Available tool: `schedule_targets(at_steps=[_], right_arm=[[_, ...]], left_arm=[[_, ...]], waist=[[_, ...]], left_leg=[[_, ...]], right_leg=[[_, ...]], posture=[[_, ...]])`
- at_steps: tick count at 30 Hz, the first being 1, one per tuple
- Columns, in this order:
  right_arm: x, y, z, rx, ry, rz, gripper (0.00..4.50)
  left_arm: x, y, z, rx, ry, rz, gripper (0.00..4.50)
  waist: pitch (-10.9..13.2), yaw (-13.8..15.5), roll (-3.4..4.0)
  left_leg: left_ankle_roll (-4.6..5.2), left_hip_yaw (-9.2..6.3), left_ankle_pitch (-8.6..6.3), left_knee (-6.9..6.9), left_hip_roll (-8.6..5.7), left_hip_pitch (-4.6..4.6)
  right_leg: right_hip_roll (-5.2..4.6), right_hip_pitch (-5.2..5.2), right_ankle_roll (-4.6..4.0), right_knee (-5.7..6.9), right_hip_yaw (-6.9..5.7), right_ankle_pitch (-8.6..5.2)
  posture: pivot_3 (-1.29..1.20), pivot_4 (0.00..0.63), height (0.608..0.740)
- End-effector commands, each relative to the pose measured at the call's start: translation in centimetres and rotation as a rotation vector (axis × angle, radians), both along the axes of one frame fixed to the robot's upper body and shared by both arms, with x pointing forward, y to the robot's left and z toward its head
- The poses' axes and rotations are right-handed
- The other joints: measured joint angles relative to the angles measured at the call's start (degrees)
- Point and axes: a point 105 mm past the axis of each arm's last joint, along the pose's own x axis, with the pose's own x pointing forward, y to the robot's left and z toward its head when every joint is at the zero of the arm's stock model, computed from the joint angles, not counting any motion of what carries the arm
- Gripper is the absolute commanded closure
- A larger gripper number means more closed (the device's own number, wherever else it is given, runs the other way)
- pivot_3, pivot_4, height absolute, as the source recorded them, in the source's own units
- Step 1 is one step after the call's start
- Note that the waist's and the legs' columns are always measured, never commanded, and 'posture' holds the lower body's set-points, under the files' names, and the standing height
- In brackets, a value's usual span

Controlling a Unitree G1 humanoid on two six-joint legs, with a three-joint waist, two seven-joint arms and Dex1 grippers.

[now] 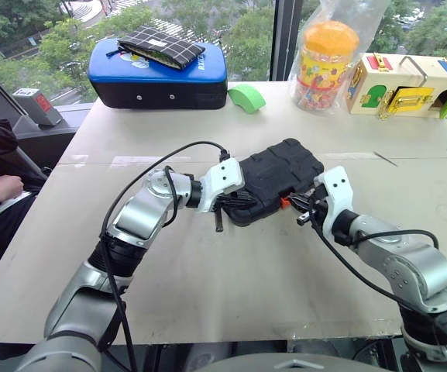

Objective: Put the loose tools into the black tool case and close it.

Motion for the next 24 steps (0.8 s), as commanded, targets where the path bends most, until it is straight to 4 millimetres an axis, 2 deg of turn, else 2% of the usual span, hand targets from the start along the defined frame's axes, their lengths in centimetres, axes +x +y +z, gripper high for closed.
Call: schedule_targets(at_steps=[1, 7, 13, 20, 23, 24], right_arm=[[-0.6, -0.5, 0.0, -0.02, 0.002, -0.013, 4.5], [0.7, 0.4, -0.6, -0.032, 0.009, -0.002, 4.5], [2.4, 2.2, 1.0, -0.014, -0.054, 0.06, 4.5], [2.0, 2.6, 2.1, 0.012, -0.096, 0.102, 4.5], [1.0, 1.4, 2.5, -0.016, -0.207, 0.105, 4.5], [0.3, 0.7, 2.5, 0.009, -0.221, 0.115, 4.5]], left_arm=[[-1.2, 0.9, -4.7, 0.116, 0.163, 0.032, 4.44], [-1.3, 0.9, -4.8, 0.123, 0.167, 0.022, 4.44], [-1.4, 0.8, -5.0, 0.129, 0.171, 0.017, 4.44], [-1.4, 1.0, -5.2, 0.132, 0.167, 0.029, 4.44], [-0.7, 0.4, -3.3, -0.032, 0.087, 0.078, 4.44], [-0.5, -0.2, -1.8, -0.165, 0.058, 0.101, 4.44]], waist=[[0.0, 0.0, 0.0], [0.0, -0.1, 0.01], [0.0, -0.3, 0.0], [0.0, -0.6, 0.01], [0.0, -0.5, 0.06], [0.0, -0.4, 0.09]], left_leg=[[0.0, 0.0, 0.0, 0.0, 0.0, 0.01], [0.0, 0.04, 0.0, 0.0, -0.01, 0.02], [0.0, 0.03, 0.0, 0.0, 0.0, 0.03], [0.0, 0.11, 0.0, 0.01, 0.0, 0.11], [0.0, 0.1, 0.0, 0.01, 0.0, 0.1], [0.0, 0.09, 0.0, 0.0, 0.0, 0.07]], right_leg=[[0.0, 0.0, 0.0, 0.0, 0.0, 0.0], [0.0, 0.0, 0.0, 0.0, 0.02, 0.0], [0.03, 0.0, 0.0, 0.01, 0.01, 0.0], [0.04, 0.01, 0.01, 0.09, 0.16, 0.02], [0.03, 0.0, 0.01, 0.09, 0.16, 0.02], [0.02, -0.02, 0.01, 0.08, 0.16, 0.01]], posture=[[0.0, 0.15, 0.74], [0.0, 0.15, 0.74], [0.0, 0.15, 0.74], [0.0, 0.15, 0.74], [0.0, 0.15, 0.74], [0.0, 0.15, 0.74]])
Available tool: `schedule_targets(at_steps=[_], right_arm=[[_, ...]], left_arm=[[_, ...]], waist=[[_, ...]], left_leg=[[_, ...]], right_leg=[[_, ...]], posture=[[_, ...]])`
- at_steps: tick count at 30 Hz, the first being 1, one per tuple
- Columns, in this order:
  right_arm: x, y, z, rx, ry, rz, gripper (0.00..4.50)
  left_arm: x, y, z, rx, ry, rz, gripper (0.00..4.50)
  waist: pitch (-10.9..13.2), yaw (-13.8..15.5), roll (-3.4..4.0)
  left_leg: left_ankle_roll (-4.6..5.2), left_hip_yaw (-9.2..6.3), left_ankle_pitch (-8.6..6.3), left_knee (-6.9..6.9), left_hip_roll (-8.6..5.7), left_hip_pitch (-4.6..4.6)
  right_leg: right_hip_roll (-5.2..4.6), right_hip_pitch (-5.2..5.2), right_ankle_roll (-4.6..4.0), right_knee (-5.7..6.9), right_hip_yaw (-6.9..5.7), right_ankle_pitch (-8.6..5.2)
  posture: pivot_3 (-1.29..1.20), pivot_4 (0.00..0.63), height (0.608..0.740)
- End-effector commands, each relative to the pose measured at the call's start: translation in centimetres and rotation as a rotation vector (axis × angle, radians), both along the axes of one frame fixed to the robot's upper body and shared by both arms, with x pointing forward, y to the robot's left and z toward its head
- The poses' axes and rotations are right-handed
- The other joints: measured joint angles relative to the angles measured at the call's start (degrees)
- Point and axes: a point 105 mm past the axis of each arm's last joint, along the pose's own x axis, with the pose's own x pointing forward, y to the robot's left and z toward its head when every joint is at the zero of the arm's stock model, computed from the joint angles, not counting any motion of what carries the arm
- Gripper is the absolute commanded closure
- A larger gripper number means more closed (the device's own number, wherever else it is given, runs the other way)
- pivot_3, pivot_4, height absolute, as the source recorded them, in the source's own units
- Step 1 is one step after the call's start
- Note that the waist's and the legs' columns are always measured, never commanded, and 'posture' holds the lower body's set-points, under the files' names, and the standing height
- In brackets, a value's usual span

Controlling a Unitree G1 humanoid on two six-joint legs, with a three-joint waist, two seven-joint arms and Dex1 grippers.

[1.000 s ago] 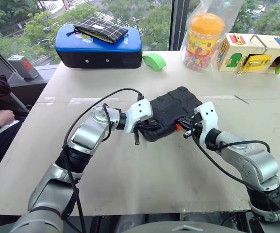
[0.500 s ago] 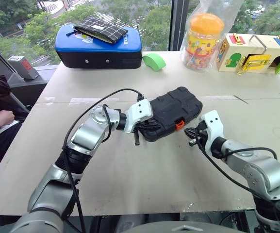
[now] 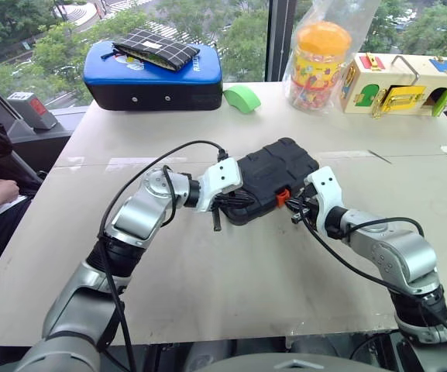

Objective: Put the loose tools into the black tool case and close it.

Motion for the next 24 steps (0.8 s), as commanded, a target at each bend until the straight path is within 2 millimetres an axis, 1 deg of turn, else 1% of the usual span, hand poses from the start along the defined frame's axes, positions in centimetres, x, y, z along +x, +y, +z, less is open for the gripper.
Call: schedule_targets(at_steps=[1, 2, 3, 4, 5, 6, 7, 8, 9, 10, 11, 12, 13, 14, 15, 17, 19, 21, 24], right_arm=[[-1.6, -1.0, 3.5, 0.063, -0.226, 0.051, 4.5], [-2.1, -2.1, 3.2, 0.052, -0.234, 0.043, 4.5], [-2.8, -2.9, 3.0, 0.014, -0.249, 0.063, 4.02], [-3.7, -3.8, 2.8, -0.024, -0.258, 0.09, 3.74], [-4.5, -4.8, 2.9, -0.033, -0.258, 0.108, 3.63], [-5.4, -5.8, 3.0, -0.045, -0.256, 0.126, 3.17], [-6.0, -6.7, 3.0, -0.061, -0.25, 0.137, 2.68], [-6.8, -7.7, 3.0, -0.08, -0.236, 0.146, 2.25], [-7.6, -9.0, 3.0, -0.1, -0.222, 0.144, 1.82], [-8.6, -10.4, 3.1, -0.119, -0.2, 0.142, 1.25], [-9.3, -11.3, 3.2, -0.131, -0.187, 0.143, 0.83], [-9.9, -12.3, 3.3, -0.149, -0.18, 0.135, 0.32], [-10.3, -12.9, 3.4, -0.16, -0.176, 0.131, 0.02], [-11.0, -13.8, 3.4, -0.173, -0.168, 0.122, 0.0], [-11.6, -14.4, 3.5, -0.185, -0.164, 0.115, 0.0], [-12.6, -15.4, 3.5, -0.198, -0.148, 0.111, 0.0], [-13.2, -16.0, 3.4, -0.208, -0.139, 0.106, 0.0], [-13.8, -17.0, 3.2, -0.234, -0.133, 0.084, 0.0], [-14.0, -17.7, 2.5, -0.238, -0.125, 0.073, 0.0]], left_arm=[[-0.6, -0.5, -0.4, -0.234, 0.042, 0.074, 4.44], [-1.0, -0.2, 0.2, -0.276, 0.059, 0.073, 4.44], [-1.9, 0.2, 0.9, -0.327, 0.098, 0.059, 4.22], [-2.8, 0.7, 1.7, -0.384, 0.13, 0.057, 3.93], [-3.7, 1.4, 1.9, -0.403, 0.147, 0.069, 3.85], [-4.8, 2.3, 1.9, -0.411, 0.151, 0.076, 3.45], [-5.6, 2.9, 1.8, -0.412, 0.157, 0.092, 2.93], [-6.3, 3.8, 1.7, -0.409, 0.166, 0.119, 2.51], [-7.3, 4.8, 1.4, -0.401, 0.18, 0.147, 2.07], [-8.1, 6.2, 1.1, -0.393, 0.193, 0.194, 1.49], [-8.7, 7.0, 0.9, -0.386, 0.2, 0.225, 1.07], [-9.4, 8.0, 0.7, -0.37, 0.206, 0.252, 0.57], [-9.8, 8.5, 0.5, -0.361, 0.209, 0.268, 0.14], [-10.3, 9.4, 0.1, -0.339, 0.211, 0.31, 0.04], [-10.7, 10.2, -0.2, -0.317, 0.214, 0.343, 0.04], [-11.8, 11.1, -0.8, -0.273, 0.216, 0.371, 0.04], [-12.3, 11.5, -0.9, -0.262, 0.219, 0.376, 0.04], [-12.8, 11.9, -1.0, -0.269, 0.232, 0.393, 0.04], [-13.0, 11.8, -0.9, -0.301, 0.254, 0.387, 0.04]], waist=[[0.0, 0.4, 0.05], [0.1, 0.5, 0.0], [0.2, 0.7, -0.18], [0.2, 0.8, -0.22], [0.3, 0.9, -0.1], [0.4, 0.8, -0.02], [0.4, 0.7, 0.06], [0.5, 0.6, 0.03], [0.5, 0.6, 0.03], [0.6, 0.7, 0.09], [0.6, 1.0, 0.12], [0.7, 1.4, 0.1], [0.7, 1.5, 0.11], [0.8, 1.7, 0.1], [0.8, 1.9, 0.12], [0.9, 2.4, 0.14], [0.9, 2.9, 0.1], [0.9, 3.1, 0.07], [0.9, 3.1, 0.06]], left_leg=[[0.0, 0.0, 0.0, 0.0, 0.0, -0.02], [0.0, -0.04, 0.0, -0.01, 0.02, -0.09], [0.0, -0.04, -0.01, -0.01, 0.02, -0.18], [0.0, -0.19, -0.01, -0.01, 0.04, -0.34], [0.0, -0.19, -0.01, -0.01, 0.04, -0.4], [0.08, -0.1, -0.07, -0.04, 0.01, -0.4], [0.16, -0.02, -0.12, -0.05, 0.02, -0.4], [0.29, 0.0, -0.2, -0.11, 0.05, -0.38], [0.33, -0.02, -0.23, -0.12, 0.07, -0.34], [0.33, -0.04, -0.24, -0.12, 0.07, -0.37], [0.33, -0.03, -0.24, -0.12, 0.08, -0.37], [0.33, -0.03, -0.24, -0.12, 0.08, -0.28], [0.33, -0.02, -0.25, -0.11, 0.08, -0.23], [0.33, -0.02, -0.25, -0.11, 0.07, -0.23], [0.32, 0.0, -0.25, -0.11, 0.06, -0.19], [0.32, 0.08, -0.25, -0.08, 0.05, -0.16], [0.32, 0.2, -0.24, -0.03, 0.06, -0.16], [0.31, 0.3, -0.24, -0.01, 0.06, -0.21], [0.32, 0.33, -0.24, -0.02, 0.06, -0.31]], right_leg=[[-0.01, -0.01, 0.01, -0.02, 0.0, -0.01], [-0.05, -0.02, 0.02, -0.11, -0.03, -0.01], [-0.06, -0.08, 0.06, -0.12, -0.03, -0.04], [-0.06, -0.15, 0.06, -0.17, -0.04, -0.04], [-0.06, -0.19, 0.06, -0.2, -0.04, -0.04], [-0.08, -0.21, 0.06, -0.24, -0.05, -0.04], [-0.1, -0.21, 0.06, -0.29, 0.0, -0.04], [-0.22, -0.21, 0.07, -0.38, 0.13, -0.05], [-0.31, -0.17, 0.07, -0.39, 0.19, -0.05], [-0.32, -0.18, 0.06, -0.46, 0.19, -0.05], [-0.35, -0.17, 0.06, -0.5, 0.2, -0.05], [-0.4, -0.06, 0.06, -0.5, 0.22, -0.05], [-0.42, 0.0, 0.05, -0.5, 0.21, -0.05], [-0.46, 0.0, 0.04, -0.5, 0.19, -0.05], [-0.5, 0.05, 0.04, -0.51, 0.2, -0.05], [-0.57, 0.09, -0.11, -0.61, 0.23, -0.14], [-0.64, 0.12, -0.19, -0.66, 0.26, -0.18], [-0.75, 0.15, -0.2, -0.73, 0.24, -0.17], [-0.83, 0.15, -0.19, -0.87, 0.16, -0.17]], posture=[[0.0, 0.15, 0.74], [0.0, 0.15, 0.74], [0.0, 0.15, 0.74], [0.0, 0.15, 0.74], [0.0, 0.15, 0.74], [0.0, 0.15, 0.74], [0.0, 0.15, 0.74], [0.0, 0.15, 0.74], [0.0, 0.15, 0.74], [0.0, 0.15, 0.74], [0.0, 0.15, 0.74], [0.0, 0.15, 0.74], [0.0, 0.15, 0.74], [0.0, 0.15, 0.74], [0.0, 0.15, 0.74], [0.0, 0.15, 0.74], [0.0, 0.15, 0.74], [0.0, 0.15, 0.74], [0.0, 0.15, 0.74]])
